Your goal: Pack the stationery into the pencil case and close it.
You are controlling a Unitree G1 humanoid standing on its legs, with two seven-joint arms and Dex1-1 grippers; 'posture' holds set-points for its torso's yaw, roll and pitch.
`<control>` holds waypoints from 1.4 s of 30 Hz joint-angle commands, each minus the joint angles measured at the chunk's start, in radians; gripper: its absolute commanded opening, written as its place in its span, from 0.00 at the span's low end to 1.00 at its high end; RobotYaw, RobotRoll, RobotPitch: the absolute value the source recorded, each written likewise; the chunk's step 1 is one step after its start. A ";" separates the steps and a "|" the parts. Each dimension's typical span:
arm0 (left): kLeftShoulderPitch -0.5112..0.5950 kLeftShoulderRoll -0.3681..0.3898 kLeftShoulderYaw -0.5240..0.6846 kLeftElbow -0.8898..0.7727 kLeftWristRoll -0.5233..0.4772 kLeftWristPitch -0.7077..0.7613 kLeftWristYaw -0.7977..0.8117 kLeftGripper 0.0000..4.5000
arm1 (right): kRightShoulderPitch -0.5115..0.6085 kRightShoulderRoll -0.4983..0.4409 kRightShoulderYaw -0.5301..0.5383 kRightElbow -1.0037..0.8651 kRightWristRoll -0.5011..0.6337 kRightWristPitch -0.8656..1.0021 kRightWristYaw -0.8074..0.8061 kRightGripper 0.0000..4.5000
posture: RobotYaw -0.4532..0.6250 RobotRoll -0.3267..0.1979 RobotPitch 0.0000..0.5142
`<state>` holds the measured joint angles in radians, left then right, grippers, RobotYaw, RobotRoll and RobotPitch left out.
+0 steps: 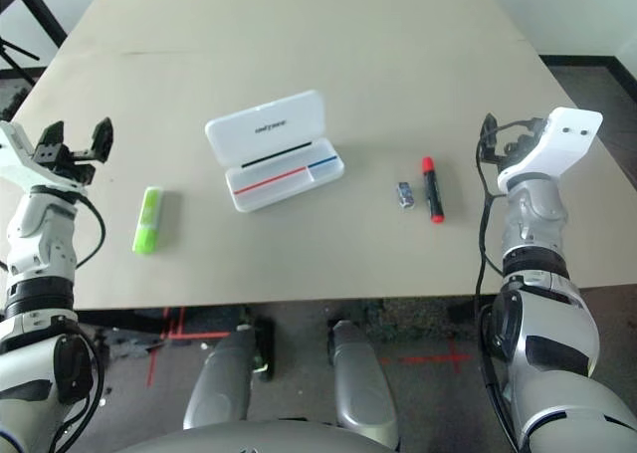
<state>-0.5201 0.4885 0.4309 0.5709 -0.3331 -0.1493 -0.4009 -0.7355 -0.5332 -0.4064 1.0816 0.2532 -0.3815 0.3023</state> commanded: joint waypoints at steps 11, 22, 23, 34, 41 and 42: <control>0.004 -0.002 -0.002 -0.010 -0.007 0.002 0.005 0.99 | -0.028 0.002 0.000 0.017 0.005 -0.004 0.017 1.00 | 0.39 0.62 0.36; 0.031 0.011 -0.014 -0.134 -0.030 0.075 -0.027 0.99 | -0.011 -0.023 0.056 -0.113 0.020 0.116 0.300 1.00 | 0.38 0.62 0.38; 0.037 0.013 -0.016 -0.156 -0.035 0.090 -0.034 0.99 | -0.007 -0.028 0.068 -0.137 0.021 0.136 0.333 1.00 | 0.38 0.62 0.38; 0.158 0.063 -0.108 -0.526 -0.151 0.361 -0.212 0.99 | 0.068 -0.077 0.201 -0.423 0.032 0.355 0.667 1.00 | 0.37 0.62 0.39; 0.206 0.101 -0.215 -0.760 -0.252 0.565 -0.321 0.99 | 0.121 -0.104 0.279 -0.552 0.026 0.449 0.793 1.00 | 0.36 0.62 0.38; 0.209 0.103 -0.233 -0.783 -0.258 0.586 -0.333 0.99 | 0.127 -0.106 0.287 -0.567 0.025 0.459 0.802 1.00 | 0.36 0.62 0.38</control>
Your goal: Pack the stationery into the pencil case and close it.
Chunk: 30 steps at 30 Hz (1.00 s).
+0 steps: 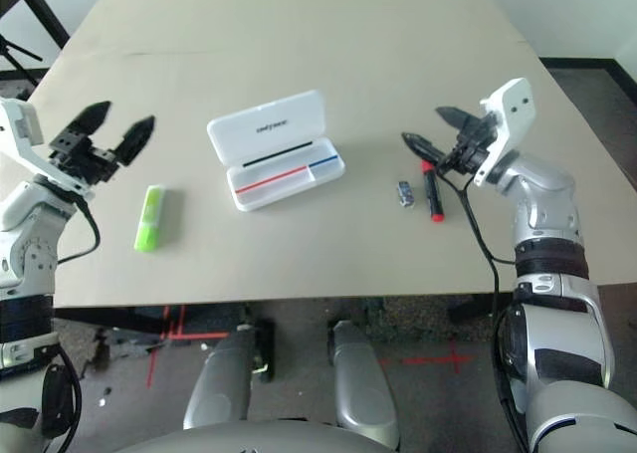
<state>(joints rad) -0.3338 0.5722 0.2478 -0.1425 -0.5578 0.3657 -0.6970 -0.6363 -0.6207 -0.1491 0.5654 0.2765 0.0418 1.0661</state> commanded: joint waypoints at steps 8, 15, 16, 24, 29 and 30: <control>0.013 0.015 -0.218 -0.156 0.002 0.151 -0.085 0.99 | 0.063 -0.025 0.050 -0.120 0.003 0.079 0.066 1.00 | 0.34 0.62 0.37; -0.018 -0.022 -0.337 -0.077 0.080 0.116 -0.116 0.99 | 0.102 -0.019 0.056 -0.171 0.004 0.092 0.061 1.00 | 0.32 0.62 0.38; -0.024 -0.030 -0.340 -0.065 0.083 0.117 -0.116 0.99 | 0.104 -0.018 0.055 -0.172 0.003 0.089 0.058 1.00 | 0.31 0.62 0.38; -0.041 0.003 -0.488 0.028 0.263 0.094 -0.145 0.99 | 0.109 -0.017 0.056 -0.170 0.001 0.076 0.048 1.00 | 0.30 0.62 0.38; -0.053 -0.006 -0.509 0.068 0.318 0.079 -0.146 0.99 | 0.107 -0.013 0.061 -0.168 -0.001 0.069 0.043 1.00 | 0.30 0.62 0.39; -0.055 -0.008 -0.510 0.075 0.326 0.076 -0.147 0.99 | 0.107 -0.012 0.063 -0.168 -0.001 0.068 0.043 1.00 | 0.30 0.62 0.39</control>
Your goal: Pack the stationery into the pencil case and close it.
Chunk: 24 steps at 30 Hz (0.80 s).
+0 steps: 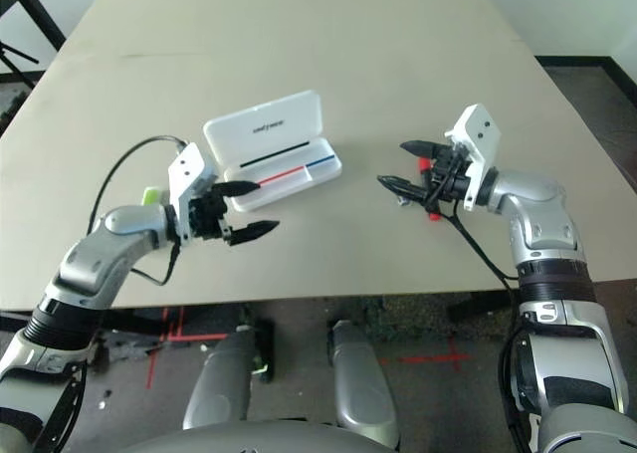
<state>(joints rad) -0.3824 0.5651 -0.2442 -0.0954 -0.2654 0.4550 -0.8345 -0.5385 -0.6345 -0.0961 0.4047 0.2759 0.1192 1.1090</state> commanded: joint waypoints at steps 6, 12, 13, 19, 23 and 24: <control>-0.018 -0.011 -0.020 0.051 0.064 -0.014 -0.008 0.99 | 0.007 0.006 0.016 -0.010 -0.004 -0.014 0.000 1.00 | 0.30 0.62 0.40; -0.033 -0.017 -0.028 0.061 0.086 0.011 -0.012 0.99 | 0.006 0.012 0.020 -0.012 -0.009 -0.021 -0.007 1.00 | 0.29 0.62 0.39; -0.037 -0.017 -0.030 0.063 0.089 0.016 -0.014 0.99 | 0.007 0.012 0.020 -0.013 -0.009 -0.022 -0.009 1.00 | 0.29 0.62 0.39; -0.071 -0.020 -0.035 0.093 0.097 0.039 -0.030 0.78 | 0.013 0.015 0.021 -0.023 -0.011 -0.027 -0.021 1.00 | 0.28 0.62 0.38; -0.099 -0.023 -0.036 0.116 0.104 0.042 -0.046 0.43 | 0.026 0.017 0.019 -0.039 -0.009 -0.026 -0.031 1.00 | 0.27 0.62 0.38; -0.105 -0.024 -0.035 0.120 0.105 0.042 -0.050 0.33 | 0.029 0.017 0.019 -0.042 -0.009 -0.026 -0.033 1.00 | 0.27 0.62 0.38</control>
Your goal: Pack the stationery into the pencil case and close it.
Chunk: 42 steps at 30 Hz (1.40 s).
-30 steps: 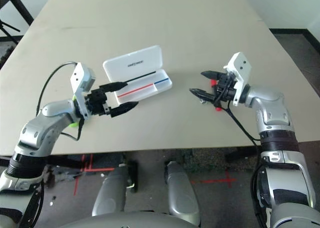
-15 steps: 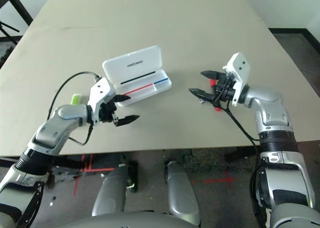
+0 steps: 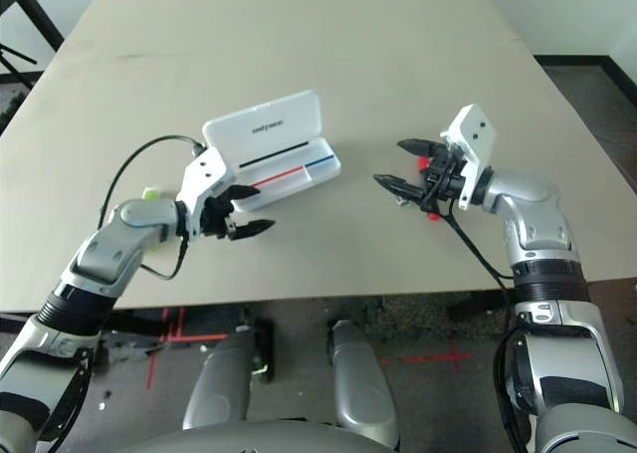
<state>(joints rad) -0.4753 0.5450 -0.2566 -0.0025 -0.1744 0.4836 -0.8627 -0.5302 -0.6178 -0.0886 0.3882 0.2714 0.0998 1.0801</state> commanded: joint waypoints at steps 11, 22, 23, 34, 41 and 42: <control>-0.069 0.047 -0.036 0.012 0.044 -0.036 -0.116 0.01 | 0.037 0.008 0.012 -0.050 -0.001 -0.002 -0.026 1.00 | 0.27 0.62 0.37; 0.004 0.179 0.018 -0.036 -0.004 -0.251 -0.309 0.01 | 0.031 0.008 0.028 -0.060 0.023 0.039 0.028 1.00 | 0.30 0.62 0.38; 0.016 0.188 0.021 -0.023 -0.001 -0.277 -0.323 0.01 | 0.032 0.007 0.031 -0.065 0.027 0.048 0.036 1.00 | 0.30 0.62 0.38; 0.063 0.205 0.039 0.027 -0.001 -0.366 -0.371 0.01 | 0.026 0.005 0.050 -0.076 0.033 0.081 0.071 1.00 | 0.32 0.62 0.38; 0.070 0.185 0.034 0.039 0.020 -0.368 -0.345 0.02 | 0.022 0.008 0.053 -0.078 0.030 0.081 0.074 1.00 | 0.32 0.62 0.36; 0.071 0.184 0.034 0.038 0.021 -0.369 -0.345 0.12 | 0.021 0.008 0.053 -0.078 0.030 0.081 0.074 1.00 | 0.32 0.62 0.36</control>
<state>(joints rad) -0.4192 0.7270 -0.2245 0.0253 -0.1622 0.1267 -1.2101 -0.5065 -0.6099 -0.0509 0.3210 0.2988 0.1759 1.1468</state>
